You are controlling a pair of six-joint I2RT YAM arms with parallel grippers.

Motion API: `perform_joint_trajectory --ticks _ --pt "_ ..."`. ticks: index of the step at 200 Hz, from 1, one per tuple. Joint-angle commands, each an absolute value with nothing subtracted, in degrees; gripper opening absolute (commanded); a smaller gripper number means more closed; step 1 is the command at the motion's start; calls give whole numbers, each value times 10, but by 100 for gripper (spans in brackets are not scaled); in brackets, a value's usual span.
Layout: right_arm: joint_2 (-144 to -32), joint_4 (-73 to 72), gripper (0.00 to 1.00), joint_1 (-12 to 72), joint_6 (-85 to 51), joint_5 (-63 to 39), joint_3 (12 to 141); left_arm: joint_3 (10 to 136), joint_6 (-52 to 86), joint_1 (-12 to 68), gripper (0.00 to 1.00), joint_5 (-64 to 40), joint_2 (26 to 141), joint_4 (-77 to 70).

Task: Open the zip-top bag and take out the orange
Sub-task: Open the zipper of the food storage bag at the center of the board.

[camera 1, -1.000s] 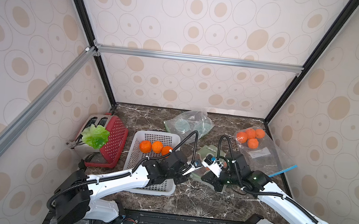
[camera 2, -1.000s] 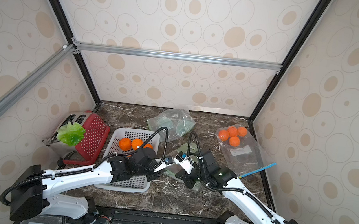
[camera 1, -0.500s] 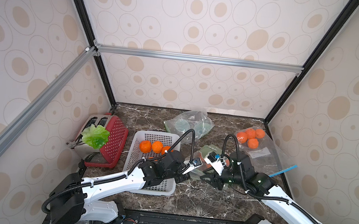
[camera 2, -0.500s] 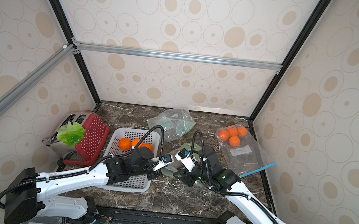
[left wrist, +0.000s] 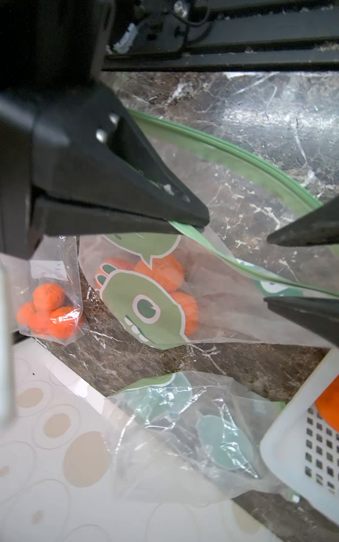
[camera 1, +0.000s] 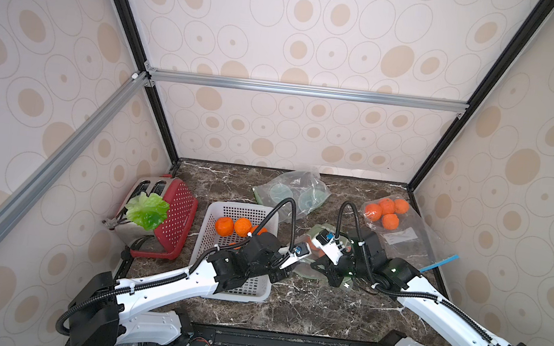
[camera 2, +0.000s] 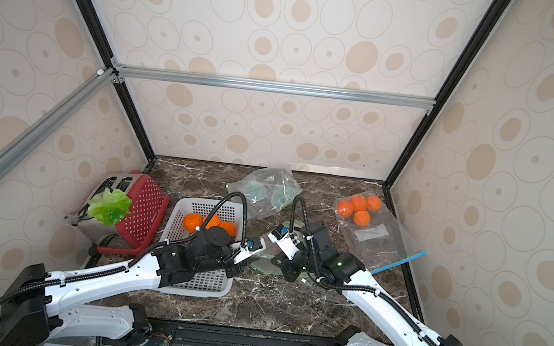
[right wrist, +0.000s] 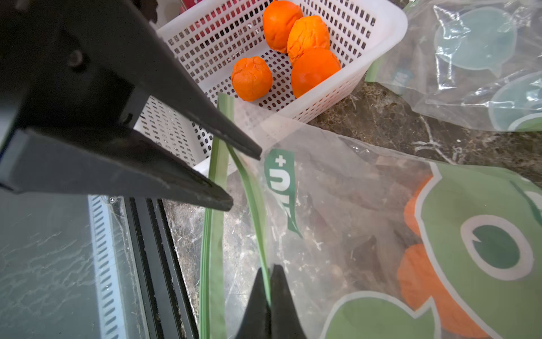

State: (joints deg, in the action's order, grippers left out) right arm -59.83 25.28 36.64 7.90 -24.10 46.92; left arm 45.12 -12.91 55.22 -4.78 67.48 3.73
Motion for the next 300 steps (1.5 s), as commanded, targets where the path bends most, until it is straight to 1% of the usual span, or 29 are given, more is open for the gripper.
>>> perform_joint_trajectory --ticks 1,13,31,37,55,63,78,103,120,139,149,160,182,223,263,300 --pt "-570 210 0 368 71 -216 457 456 -104 549 48 -43 644 26" --pt "-562 188 0 369 57 -199 446 461 -82 549 49 -66 621 25" --pt "-552 160 0 368 53 -190 429 461 -58 549 45 -129 586 16" --pt "-550 154 0 368 54 -190 423 462 -50 550 41 -149 575 14" --pt "-546 145 0 368 51 -190 414 449 -14 553 19 -174 556 -16" --pt "-546 143 0 369 50 -191 412 439 12 553 12 -184 558 -44" --pt "-546 138 0 368 47 -191 410 432 37 557 9 -215 587 -80" --pt "-543 137 0 368 41 -192 409 470 54 576 4 -193 665 -41" --pt "-538 136 0 369 41 -192 406 485 52 590 4 -183 707 -33" --pt "-533 139 0 368 42 -191 405 494 63 594 2 -138 735 -34" --pt "-529 139 0 368 43 -191 402 495 71 594 5 -117 744 -42" --pt "-527 141 0 369 43 -191 401 498 80 594 5 -97 755 -49" --pt "-516 143 0 369 50 -178 400 521 83 593 6 -82 774 -10" --pt "-488 120 0 368 57 -137 383 521 91 594 5 -76 785 51" --pt "-460 86 0 369 72 -82 363 491 106 594 4 -79 782 36" --pt "-451 58 2 369 101 -74 356 493 95 594 4 -100 790 56"
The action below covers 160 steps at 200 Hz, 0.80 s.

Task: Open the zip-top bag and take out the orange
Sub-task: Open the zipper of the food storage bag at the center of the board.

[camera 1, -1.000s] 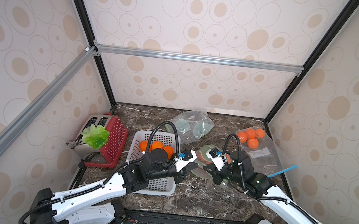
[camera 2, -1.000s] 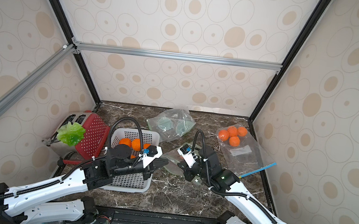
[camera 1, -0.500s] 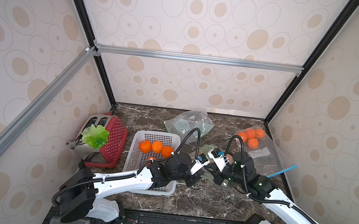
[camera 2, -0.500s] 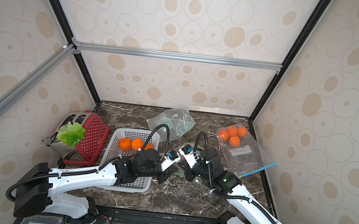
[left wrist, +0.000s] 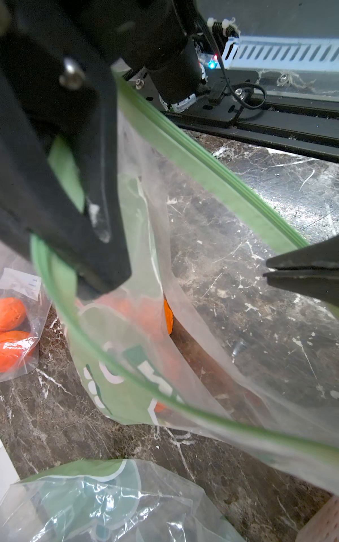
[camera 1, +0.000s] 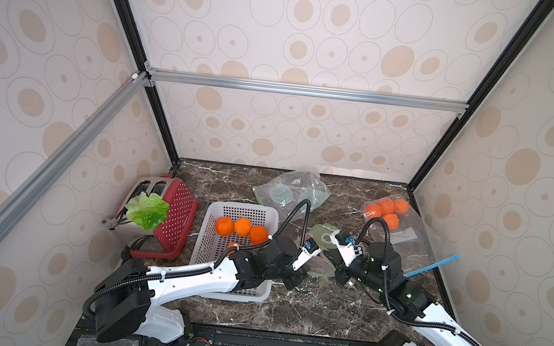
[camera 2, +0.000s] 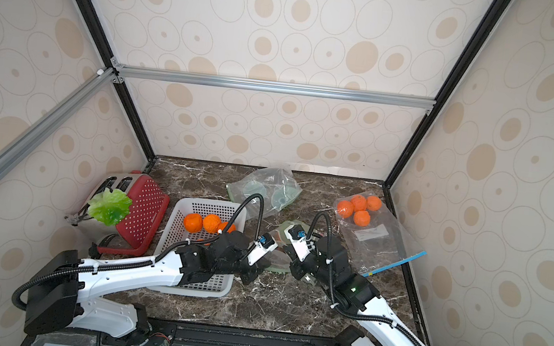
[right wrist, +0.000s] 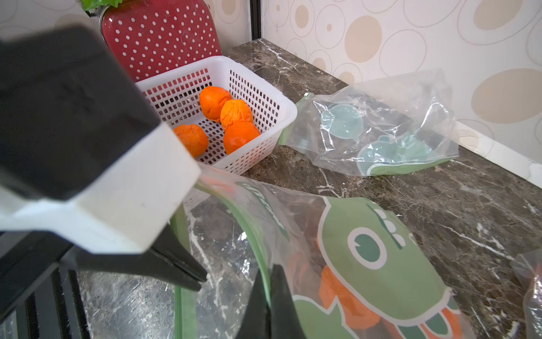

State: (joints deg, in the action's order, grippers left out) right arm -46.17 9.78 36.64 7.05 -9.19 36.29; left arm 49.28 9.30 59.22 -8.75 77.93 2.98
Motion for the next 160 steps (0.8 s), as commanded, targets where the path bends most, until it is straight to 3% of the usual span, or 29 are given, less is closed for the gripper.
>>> perform_joint_trajectory --ticks 1,105,117,131,142,160 --pt "-450 57 2 368 102 -74 355 493 94 594 4 -100 790 56" --pt "-413 14 4 368 115 -40 327 494 87 594 0 -134 775 60" --pt "-410 12 4 368 111 -43 324 497 93 594 14 -130 764 46" --pt "-409 11 4 369 108 -46 322 499 108 594 15 -118 752 24" --pt "-409 9 4 368 105 -46 321 505 124 594 23 -104 748 2" --pt "-410 6 4 368 103 -45 320 513 152 593 24 -90 754 -32"
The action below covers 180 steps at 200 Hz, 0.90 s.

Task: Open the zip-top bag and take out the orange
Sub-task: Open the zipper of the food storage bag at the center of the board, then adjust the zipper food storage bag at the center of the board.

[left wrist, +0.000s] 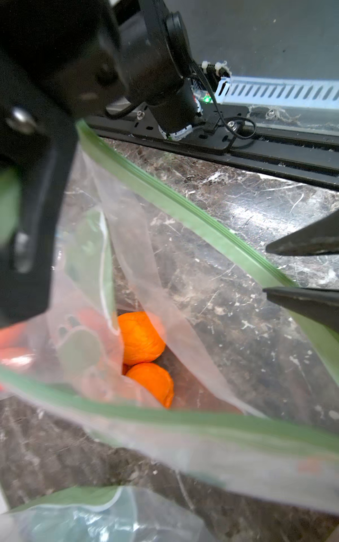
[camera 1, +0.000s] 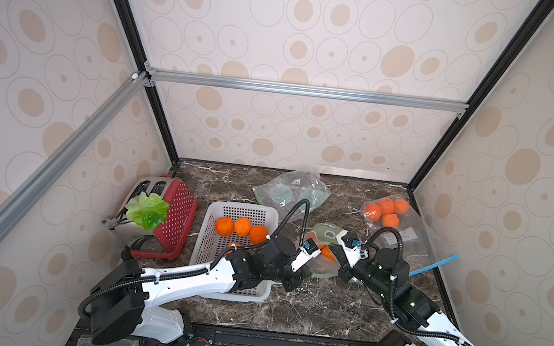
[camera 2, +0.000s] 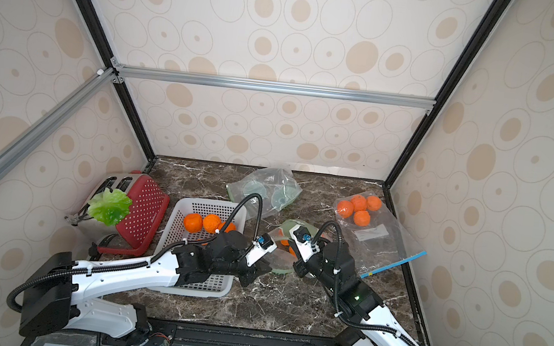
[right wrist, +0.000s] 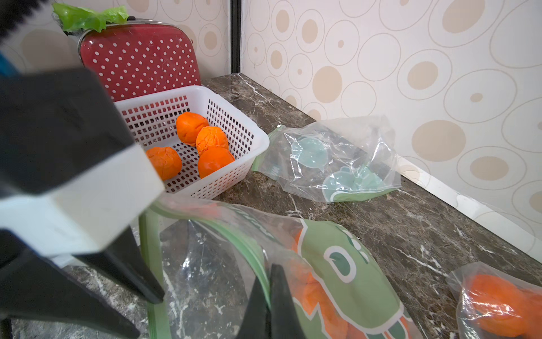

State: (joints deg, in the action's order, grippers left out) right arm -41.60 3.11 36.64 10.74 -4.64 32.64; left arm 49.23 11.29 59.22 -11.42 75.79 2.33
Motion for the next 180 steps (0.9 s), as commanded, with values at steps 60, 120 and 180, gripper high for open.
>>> perform_joint_trajectory --ticks 60,120,180 --pt "-410 4 4 368 88 -33 317 552 235 599 26 -8 867 -110" --pt "-418 4 8 368 11 20 295 589 259 604 34 2 953 -177" --pt "-428 -3 9 369 -36 60 288 607 271 605 39 58 976 -172"
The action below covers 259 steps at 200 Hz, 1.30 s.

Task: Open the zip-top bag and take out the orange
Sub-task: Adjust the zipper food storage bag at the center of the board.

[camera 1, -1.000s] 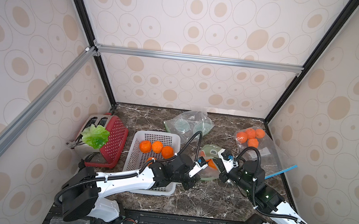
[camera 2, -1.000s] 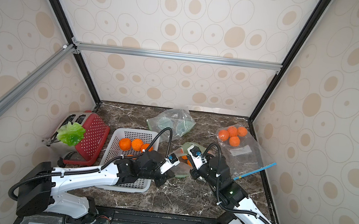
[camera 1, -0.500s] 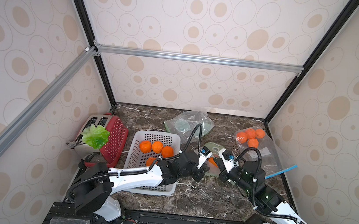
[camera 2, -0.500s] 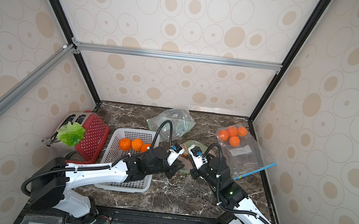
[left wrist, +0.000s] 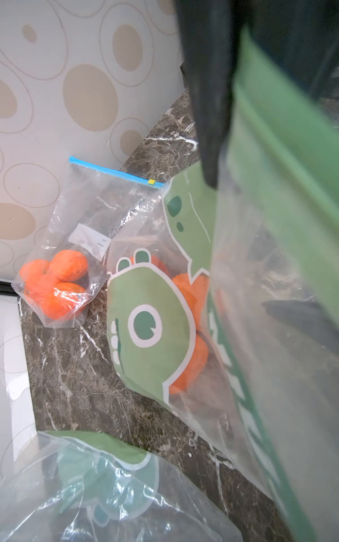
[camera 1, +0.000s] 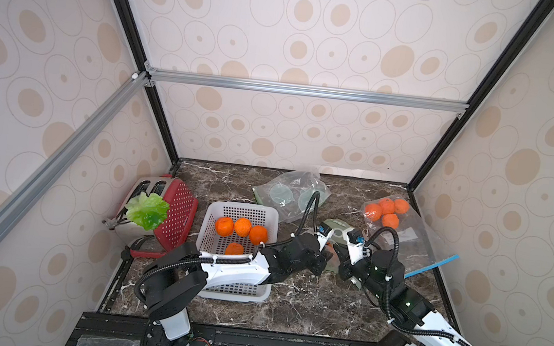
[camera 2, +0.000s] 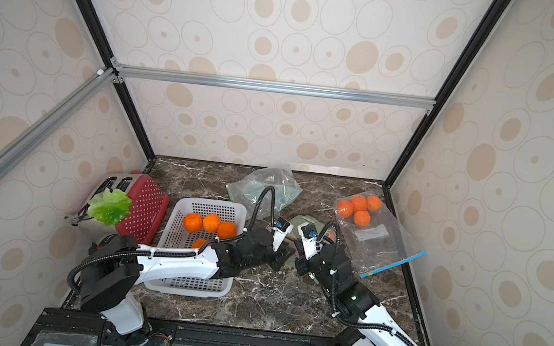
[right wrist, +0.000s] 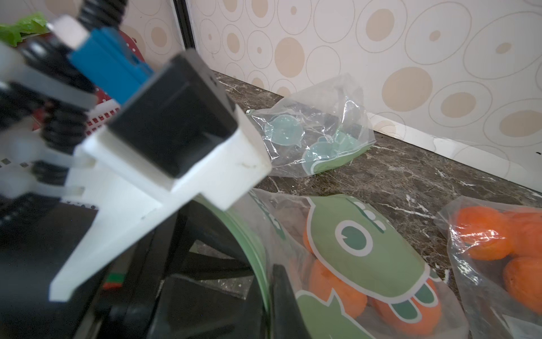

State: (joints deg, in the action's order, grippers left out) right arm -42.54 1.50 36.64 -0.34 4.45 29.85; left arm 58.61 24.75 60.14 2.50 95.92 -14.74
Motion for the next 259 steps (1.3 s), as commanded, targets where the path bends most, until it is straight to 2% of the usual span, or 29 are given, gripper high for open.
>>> perform_joint_trajectory --ticks 1,44,111,120,133,146,171,192,224,259 --pt "-428 -4 9 369 -37 60 288 607 271 605 39 58 977 -174" --pt "-437 0 9 369 -39 55 297 605 262 606 40 -14 987 -253" --pt "-426 -7 11 369 -42 36 292 634 256 606 40 12 1043 -193" --pt "-426 -1 17 368 -45 42 292 630 254 606 40 18 1044 -186" --pt "-424 11 33 369 -54 50 295 613 252 606 40 29 1041 -186" --pt "-420 28 43 368 -67 62 304 596 251 605 40 37 1036 -187" --pt "-412 78 55 368 -67 88 338 568 253 601 41 51 1028 -190" --pt "-417 123 61 365 -64 114 369 554 259 596 41 50 1029 -202" --pt "-463 183 61 323 -96 124 422 525 257 588 41 44 1030 -247" --pt "-590 229 55 168 -142 -45 502 508 252 582 41 41 1026 -267"
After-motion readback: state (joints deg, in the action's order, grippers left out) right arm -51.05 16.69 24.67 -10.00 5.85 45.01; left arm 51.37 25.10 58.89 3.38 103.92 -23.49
